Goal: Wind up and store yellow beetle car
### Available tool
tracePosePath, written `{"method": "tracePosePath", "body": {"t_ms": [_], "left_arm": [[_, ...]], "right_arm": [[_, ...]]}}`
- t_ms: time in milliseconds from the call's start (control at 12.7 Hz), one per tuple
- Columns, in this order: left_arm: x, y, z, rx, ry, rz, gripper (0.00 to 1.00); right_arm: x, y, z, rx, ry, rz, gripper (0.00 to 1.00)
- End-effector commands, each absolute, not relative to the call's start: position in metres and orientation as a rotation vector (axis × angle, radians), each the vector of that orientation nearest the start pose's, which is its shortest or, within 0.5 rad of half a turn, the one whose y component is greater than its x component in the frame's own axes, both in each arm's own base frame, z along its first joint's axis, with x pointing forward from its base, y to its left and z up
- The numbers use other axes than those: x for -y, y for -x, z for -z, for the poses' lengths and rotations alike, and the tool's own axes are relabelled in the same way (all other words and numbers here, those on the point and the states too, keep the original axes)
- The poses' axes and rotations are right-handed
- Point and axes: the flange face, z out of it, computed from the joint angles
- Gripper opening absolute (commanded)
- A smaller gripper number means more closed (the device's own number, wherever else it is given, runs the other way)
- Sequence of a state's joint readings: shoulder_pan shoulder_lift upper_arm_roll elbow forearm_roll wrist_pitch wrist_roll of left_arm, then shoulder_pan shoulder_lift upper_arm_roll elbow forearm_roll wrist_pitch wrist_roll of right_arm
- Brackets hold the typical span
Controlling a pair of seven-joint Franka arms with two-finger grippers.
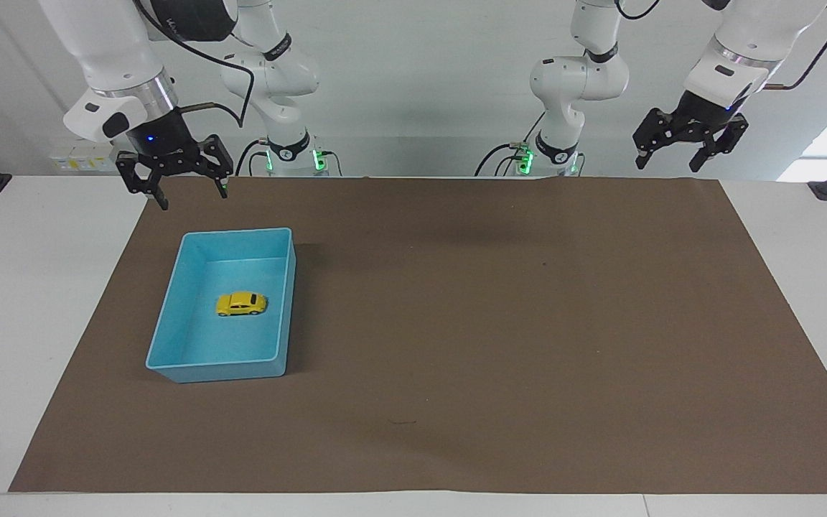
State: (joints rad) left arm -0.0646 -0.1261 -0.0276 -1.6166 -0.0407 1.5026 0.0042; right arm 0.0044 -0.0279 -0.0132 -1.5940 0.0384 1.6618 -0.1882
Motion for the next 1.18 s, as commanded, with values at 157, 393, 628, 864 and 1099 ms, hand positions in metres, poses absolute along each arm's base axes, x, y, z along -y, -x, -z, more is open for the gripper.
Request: {"method": "tracePosePath", "body": {"t_ms": [157, 393, 628, 864, 1099], "left_arm": [[0.049, -0.504, -0.668, -0.163, 3.180, 0.005, 1.00], [0.049, -0.504, -0.668, -0.163, 3.180, 0.005, 1.00], [0.049, -0.504, -0.668, -0.163, 3.180, 0.005, 1.00], [0.049, -0.504, -0.668, -0.163, 3.180, 0.005, 1.00], [0.049, -0.504, -0.668, -0.163, 3.180, 0.005, 1.00]], "right_arm": [[0.000, -0.545, -0.649, 0.001, 3.085, 0.058, 1.00], [0.009, -0.541, -0.647, -0.027, 3.093, 0.006, 1.00], [0.013, -0.538, -0.661, -0.031, 3.121, 0.022, 1.00], [0.015, -0.538, -0.661, -0.035, 3.130, 0.017, 1.00], [0.014, -0.538, -0.661, -0.034, 3.127, 0.022, 1.00]]}}
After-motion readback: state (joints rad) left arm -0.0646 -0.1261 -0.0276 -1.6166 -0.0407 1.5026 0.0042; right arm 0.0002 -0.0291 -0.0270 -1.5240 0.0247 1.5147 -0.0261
